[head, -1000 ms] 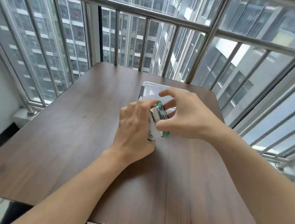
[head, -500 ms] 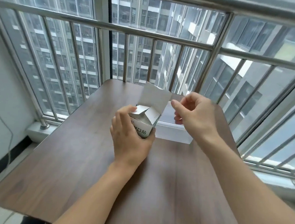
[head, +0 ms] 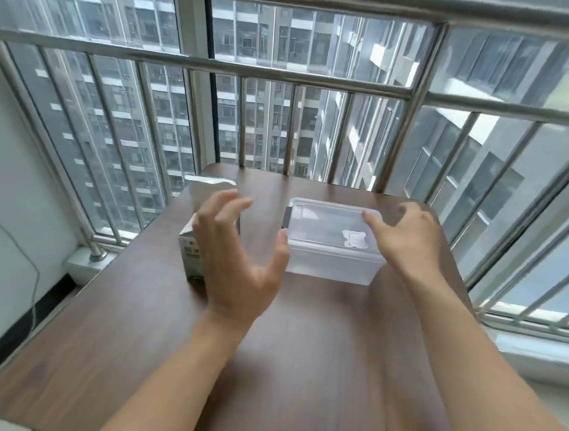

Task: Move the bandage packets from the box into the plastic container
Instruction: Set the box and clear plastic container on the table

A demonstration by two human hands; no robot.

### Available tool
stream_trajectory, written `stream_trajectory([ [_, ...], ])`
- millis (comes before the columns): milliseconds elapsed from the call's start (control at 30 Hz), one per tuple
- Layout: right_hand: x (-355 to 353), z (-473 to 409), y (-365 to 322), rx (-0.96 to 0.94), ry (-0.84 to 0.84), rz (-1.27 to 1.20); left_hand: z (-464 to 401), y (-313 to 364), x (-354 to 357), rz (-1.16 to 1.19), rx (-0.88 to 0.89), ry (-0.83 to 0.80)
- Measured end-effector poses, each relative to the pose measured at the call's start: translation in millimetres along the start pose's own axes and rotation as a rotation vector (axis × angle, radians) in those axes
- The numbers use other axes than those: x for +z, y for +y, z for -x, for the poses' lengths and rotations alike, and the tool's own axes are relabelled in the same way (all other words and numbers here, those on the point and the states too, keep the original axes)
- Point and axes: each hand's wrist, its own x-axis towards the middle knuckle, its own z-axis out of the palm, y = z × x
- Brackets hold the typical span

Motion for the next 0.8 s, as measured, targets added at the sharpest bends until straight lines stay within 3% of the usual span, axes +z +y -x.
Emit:
stream_trajectory([
  [67,5,-6,14,0.086,-0.081,-0.132,4,18,23,0.083,-0.033,-0.239],
  [133,9,-6,27,0.093,-0.105,-0.24,8,28,50,0.018,-0.235,-0.449],
  [267,3,-3,40,0.053,-0.08,-0.157,-4,14,77,-0.097,-0.602,-0.643],
  [400,-3,-4,52,0.061,-0.109,-0.215,-15,-1,72,-0.139,-0.62,-0.664],
  [567,6,8,62,0.307,-0.207,-0.665,-13,-8,72,-0.138,-0.604,-0.675],
  [700,1,10,63,0.405,-0.363,-0.745,-7,-19,76,0.141,-0.887,-0.553],
  [733,-3,6,62,0.369,-0.317,-0.687,-6,-19,77,0.188,-0.937,-0.538],
  [800,-18,-4,54,0.116,-0.255,-0.455,-6,-20,80,0.261,-0.986,-0.499],
])
